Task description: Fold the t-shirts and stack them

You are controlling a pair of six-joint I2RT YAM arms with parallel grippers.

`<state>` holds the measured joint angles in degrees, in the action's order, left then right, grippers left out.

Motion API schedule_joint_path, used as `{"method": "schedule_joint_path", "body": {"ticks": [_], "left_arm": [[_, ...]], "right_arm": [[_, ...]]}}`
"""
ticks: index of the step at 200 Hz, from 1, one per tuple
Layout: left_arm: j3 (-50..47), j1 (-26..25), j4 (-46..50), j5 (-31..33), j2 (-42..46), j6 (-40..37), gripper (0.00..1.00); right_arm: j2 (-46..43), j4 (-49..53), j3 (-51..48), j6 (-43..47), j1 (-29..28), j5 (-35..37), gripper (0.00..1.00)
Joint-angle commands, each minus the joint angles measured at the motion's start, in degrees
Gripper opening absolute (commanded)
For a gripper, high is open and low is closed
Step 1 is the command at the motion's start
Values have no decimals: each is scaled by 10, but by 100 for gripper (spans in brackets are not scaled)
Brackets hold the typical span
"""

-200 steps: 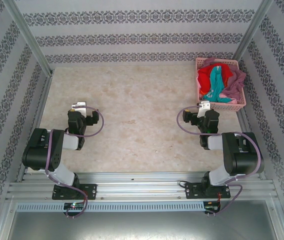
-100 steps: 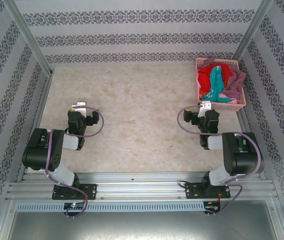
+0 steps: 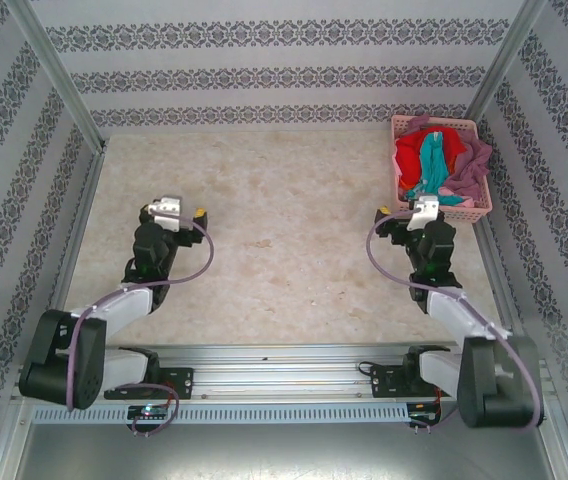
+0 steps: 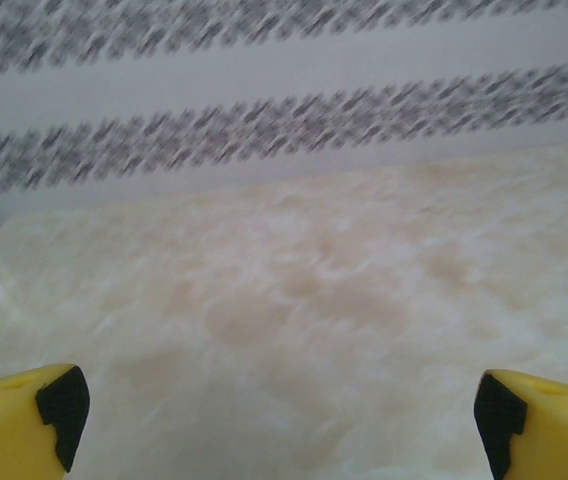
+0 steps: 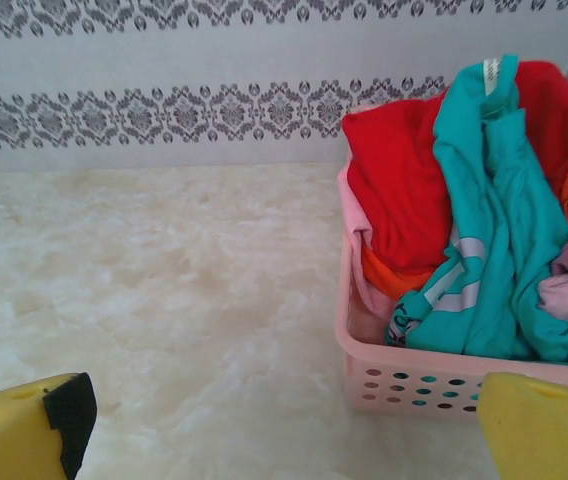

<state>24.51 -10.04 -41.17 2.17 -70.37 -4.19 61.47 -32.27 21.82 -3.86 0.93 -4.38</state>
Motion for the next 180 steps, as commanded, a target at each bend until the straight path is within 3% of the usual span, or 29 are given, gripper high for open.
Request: {"method": "schedule_joint_path", "body": {"ticks": [1, 45, 86, 132, 180], "left_arm": [[64, -61, 130, 2, 4, -34, 100], [163, -196, 151, -28, -75, -43, 100], [253, -292, 147, -79, -175, -52, 100], [318, -363, 115, -117, -268, -29, 100], [371, -404, 103, -135, -330, -18, 100]], "right_arm": [[-55, 126, 36, -36, -6, -17, 98], [-94, 310, 146, -88, 2, 28, 98], [22, 493, 334, -67, 25, 40, 98], [166, 512, 461, -76, 83, 31, 98], [301, 517, 551, -98, 137, 22, 98]]}}
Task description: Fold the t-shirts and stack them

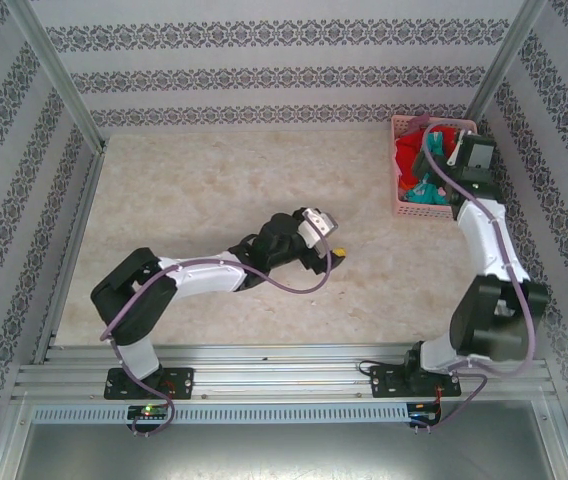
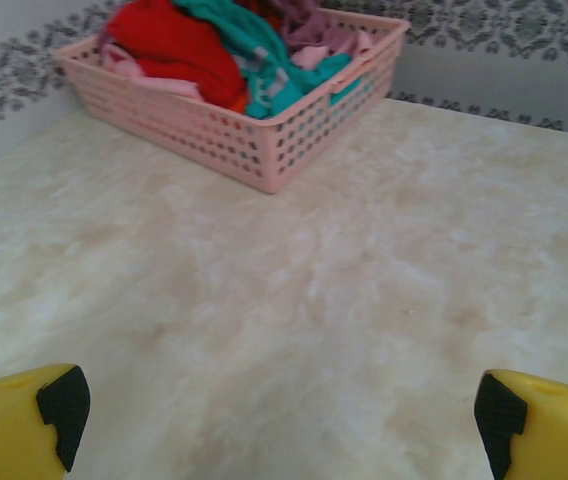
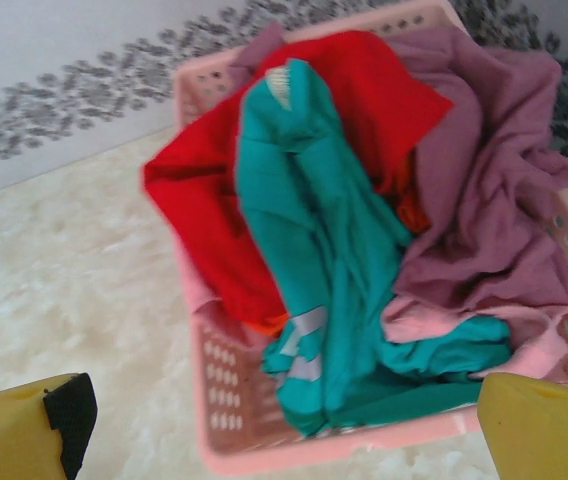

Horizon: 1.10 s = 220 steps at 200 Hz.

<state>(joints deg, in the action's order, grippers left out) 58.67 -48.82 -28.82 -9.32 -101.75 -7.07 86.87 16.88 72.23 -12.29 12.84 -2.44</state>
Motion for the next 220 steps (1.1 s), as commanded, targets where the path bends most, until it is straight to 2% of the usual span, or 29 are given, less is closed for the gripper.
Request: {"method": "schedule_joint_path", "body": {"ticks": [1, 36, 50, 67, 81, 103, 118, 154, 166, 220], "left_arm": [[30, -16, -21, -21, -17, 11, 100], [33, -22, -29, -13, -25, 14, 100], [30, -22, -30, -5, -24, 12, 100], [26, -22, -27, -1, -22, 8, 100], [23, -22, -24, 2, -20, 8, 100], [17, -22, -24, 6, -18, 11, 100], [17, -22, -23, 10, -16, 12, 100], [17, -22, -24, 17, -18, 11, 100], [16, -22, -25, 18, -19, 12, 100], [6, -22, -39, 23, -21, 11, 100]], "right_arm": [[49, 24, 49, -12, 18, 2, 98], [134, 37, 95, 37, 19, 1, 95], [163, 45, 113, 48, 19, 2, 86], [193, 52, 132, 56, 19, 2, 82], [217, 61, 148, 58, 19, 2, 74], [250, 72, 166, 59, 19, 1, 71], [267, 82, 178, 61, 18, -4, 58], [249, 98, 187, 62, 20, -16, 12], [226, 91, 176, 56, 20, -19, 0], [119, 52, 137, 14, 22, -60, 0]]}}
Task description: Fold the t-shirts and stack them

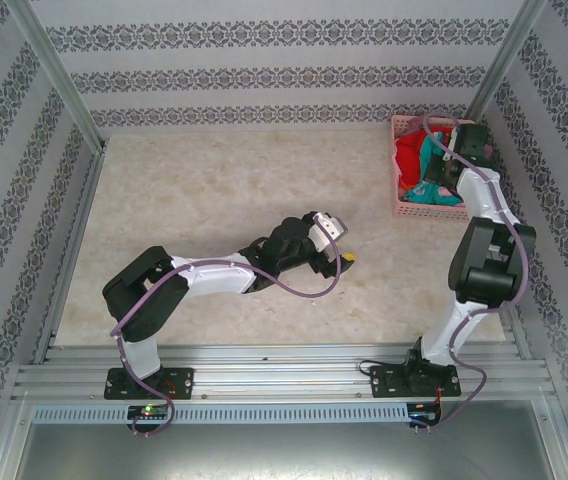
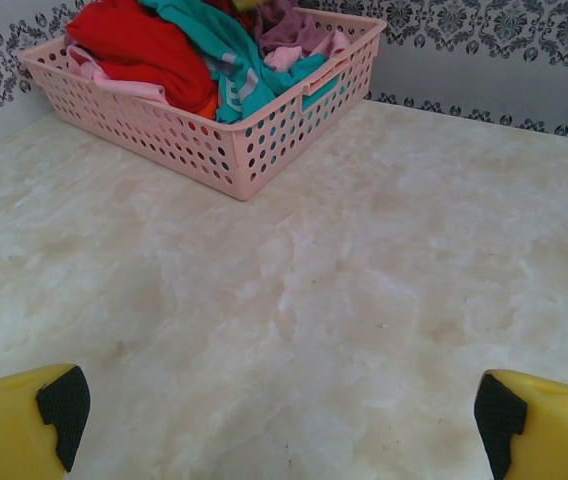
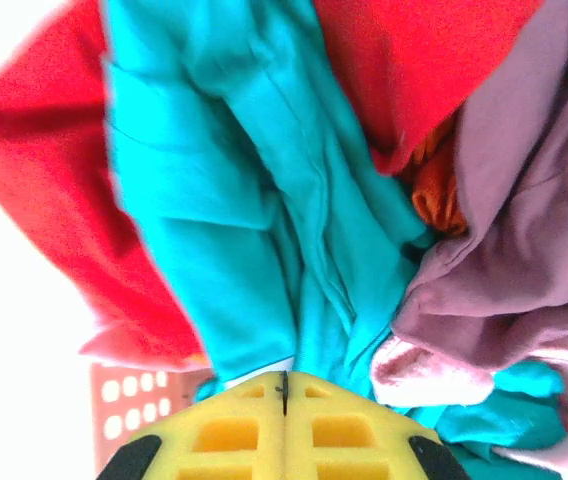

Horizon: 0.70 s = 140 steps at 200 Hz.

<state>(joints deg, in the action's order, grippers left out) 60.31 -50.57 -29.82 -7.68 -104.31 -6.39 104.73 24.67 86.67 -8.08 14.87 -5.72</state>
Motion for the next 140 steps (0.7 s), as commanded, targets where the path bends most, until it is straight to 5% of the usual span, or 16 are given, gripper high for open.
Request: {"method": "schedule_joint_path", "body": {"ticks": [1, 16, 30, 48, 128, 140], "left_arm": [[-11, -4, -29, 6, 4, 4, 100], [-13, -4, -28, 5, 5, 0, 100], [-16, -4, -29, 5, 6, -1, 100], [-18, -4, -27, 3, 10, -1, 100], [-36, -4, -21, 26, 29, 3, 100], [-38, -4, -26, 31, 29, 2, 100]], "right_arm": [[-61, -26, -7, -28, 1, -29, 0], [-68, -32, -9, -29, 1, -38, 1], [-55, -32, -12, -26, 1, -36, 45], [-29, -26, -15, -21, 1, -33, 58], [113, -6, 24, 10, 1, -14, 54], [134, 7, 39, 14, 2, -15, 47]]}}
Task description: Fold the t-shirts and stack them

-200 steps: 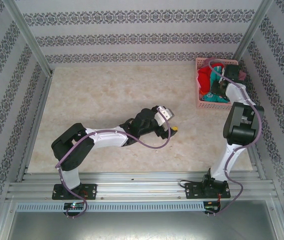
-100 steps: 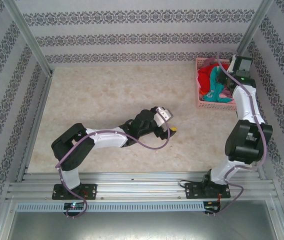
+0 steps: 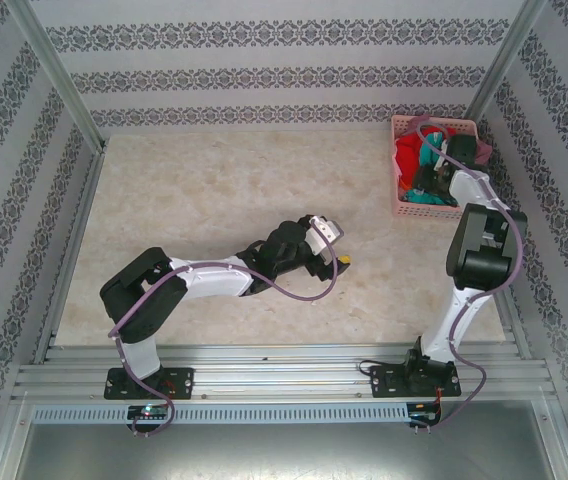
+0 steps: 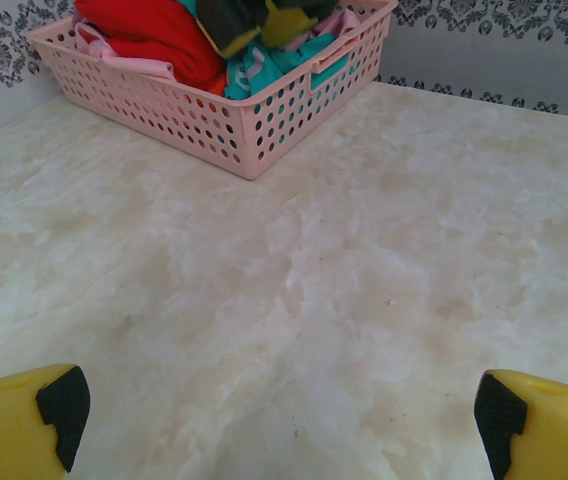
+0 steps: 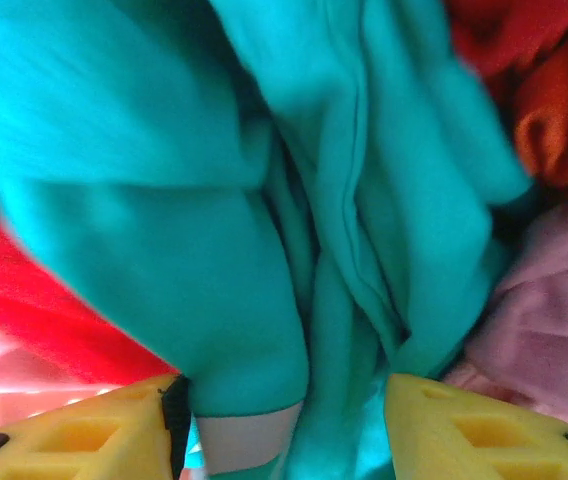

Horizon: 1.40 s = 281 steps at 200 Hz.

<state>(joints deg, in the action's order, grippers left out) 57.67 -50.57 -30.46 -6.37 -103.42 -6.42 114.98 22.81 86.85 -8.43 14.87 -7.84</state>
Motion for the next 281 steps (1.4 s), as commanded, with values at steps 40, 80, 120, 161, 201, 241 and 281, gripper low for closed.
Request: {"method": "schedule_joint_path", "body": {"ticks": [40, 80, 120, 161, 201, 241, 281], "left_arm": [[-18, -4, -27, 26, 20, 4, 100], [-17, -4, -36, 28, 14, 2, 100], [-2, -3, -27, 9, 6, 7, 100], [-5, -3, -32, 5, 5, 19, 100], [-13, -2, -31, 11, 11, 22, 100], [-20, 4, -38, 11, 15, 37, 100], [-14, 13, -15, -14, 19, 61, 100]], "right_arm": [[4, 40, 51, 7, 1, -3, 4], [-91, 23, 25, 0, 1, -4, 0], [-155, 5, 48, -9, 1, -14, 0], [-191, -24, 80, -22, 1, -31, 0], [-198, -31, 119, -34, 4, -60, 0], [-245, -95, 118, -72, 4, -51, 0], [-295, -156, 118, -99, 4, -23, 0]]}}
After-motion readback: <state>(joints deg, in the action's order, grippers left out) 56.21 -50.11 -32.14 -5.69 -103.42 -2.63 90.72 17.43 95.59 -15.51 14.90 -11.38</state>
